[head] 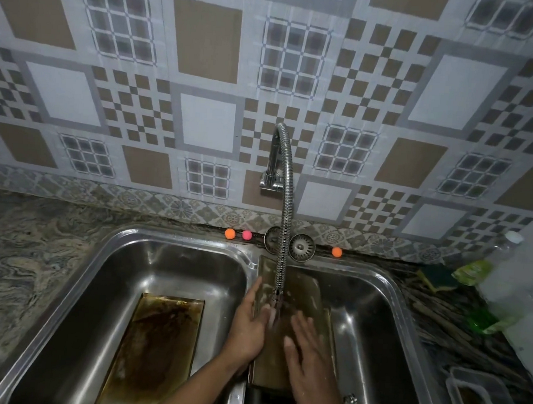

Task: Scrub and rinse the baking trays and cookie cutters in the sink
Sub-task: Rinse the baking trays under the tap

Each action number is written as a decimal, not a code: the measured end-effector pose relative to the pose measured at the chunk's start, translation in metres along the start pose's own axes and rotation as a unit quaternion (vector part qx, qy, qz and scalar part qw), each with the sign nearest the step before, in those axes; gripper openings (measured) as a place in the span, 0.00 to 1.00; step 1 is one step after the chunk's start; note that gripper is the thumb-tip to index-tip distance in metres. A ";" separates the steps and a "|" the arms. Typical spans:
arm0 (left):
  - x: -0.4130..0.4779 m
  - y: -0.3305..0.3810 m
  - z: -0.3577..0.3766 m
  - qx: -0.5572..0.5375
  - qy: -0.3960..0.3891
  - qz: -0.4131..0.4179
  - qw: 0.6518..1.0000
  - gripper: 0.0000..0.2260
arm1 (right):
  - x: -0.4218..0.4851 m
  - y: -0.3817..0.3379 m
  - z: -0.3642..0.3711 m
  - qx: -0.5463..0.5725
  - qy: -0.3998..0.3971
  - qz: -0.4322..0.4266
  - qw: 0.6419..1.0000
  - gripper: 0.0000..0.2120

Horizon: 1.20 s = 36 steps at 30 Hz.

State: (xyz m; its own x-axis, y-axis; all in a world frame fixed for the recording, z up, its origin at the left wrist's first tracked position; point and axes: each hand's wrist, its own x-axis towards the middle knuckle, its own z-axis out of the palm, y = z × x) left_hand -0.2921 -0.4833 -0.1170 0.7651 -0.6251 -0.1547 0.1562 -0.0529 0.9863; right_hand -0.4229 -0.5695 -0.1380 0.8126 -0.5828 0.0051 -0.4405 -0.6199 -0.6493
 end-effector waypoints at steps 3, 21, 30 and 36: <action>-0.008 -0.007 0.001 -0.020 -0.052 -0.057 0.997 0.19 | 0.038 0.010 -0.014 -0.059 -0.032 0.134 0.989 0.33; -0.007 0.007 0.023 0.012 -0.109 -0.102 0.989 0.16 | 0.059 0.031 -0.017 0.022 -0.087 0.137 0.987 0.40; 0.002 0.005 0.010 0.004 -0.095 -0.083 0.992 0.09 | 0.105 0.017 -0.003 0.019 -0.050 0.215 0.975 0.27; 0.014 0.001 0.006 0.022 -0.039 -0.045 0.998 0.16 | 0.081 -0.019 0.019 0.096 -0.111 -0.005 0.989 0.31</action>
State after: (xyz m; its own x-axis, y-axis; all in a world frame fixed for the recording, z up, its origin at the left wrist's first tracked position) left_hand -0.2846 -0.4969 -0.1177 0.6985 -0.6746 -0.2386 0.1922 -0.1444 0.9707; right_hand -0.3414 -0.5952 -0.1393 0.8897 -0.4343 -0.1408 -0.3689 -0.5021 -0.7822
